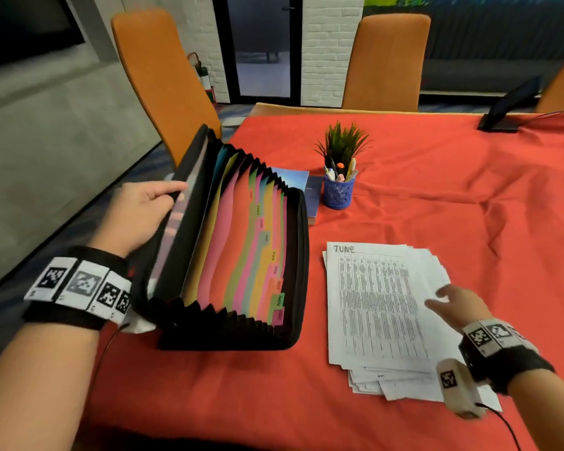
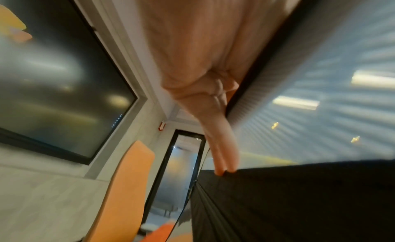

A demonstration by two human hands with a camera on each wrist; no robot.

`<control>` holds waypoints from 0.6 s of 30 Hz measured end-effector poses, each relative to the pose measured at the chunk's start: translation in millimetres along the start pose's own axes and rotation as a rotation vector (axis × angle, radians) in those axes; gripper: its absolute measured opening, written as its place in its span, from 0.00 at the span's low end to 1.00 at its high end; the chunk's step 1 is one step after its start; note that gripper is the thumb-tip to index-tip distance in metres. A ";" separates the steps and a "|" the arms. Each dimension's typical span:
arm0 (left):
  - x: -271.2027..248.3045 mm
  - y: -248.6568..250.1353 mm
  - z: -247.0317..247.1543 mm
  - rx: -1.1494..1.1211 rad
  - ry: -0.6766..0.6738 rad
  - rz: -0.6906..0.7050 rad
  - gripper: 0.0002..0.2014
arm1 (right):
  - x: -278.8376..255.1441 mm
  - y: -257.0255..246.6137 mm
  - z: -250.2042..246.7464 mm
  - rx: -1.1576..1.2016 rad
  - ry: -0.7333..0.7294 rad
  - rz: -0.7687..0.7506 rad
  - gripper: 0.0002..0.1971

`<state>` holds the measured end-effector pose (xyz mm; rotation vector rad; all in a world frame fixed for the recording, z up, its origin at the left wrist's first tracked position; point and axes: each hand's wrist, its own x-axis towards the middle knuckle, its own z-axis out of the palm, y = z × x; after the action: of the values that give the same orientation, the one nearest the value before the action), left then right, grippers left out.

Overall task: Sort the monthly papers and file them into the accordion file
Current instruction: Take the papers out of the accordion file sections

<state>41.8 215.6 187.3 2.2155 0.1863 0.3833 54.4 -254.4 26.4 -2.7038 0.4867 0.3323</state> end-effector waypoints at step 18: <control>-56.5 23.6 199.3 0.701 -0.564 -0.002 0.21 | 4.2 75.9 33.0 -0.030 -0.068 0.180 0.24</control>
<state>55.7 39.1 77.2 2.9049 0.0088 -0.3812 24.3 -308.6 -28.7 -2.6731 0.7118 0.4815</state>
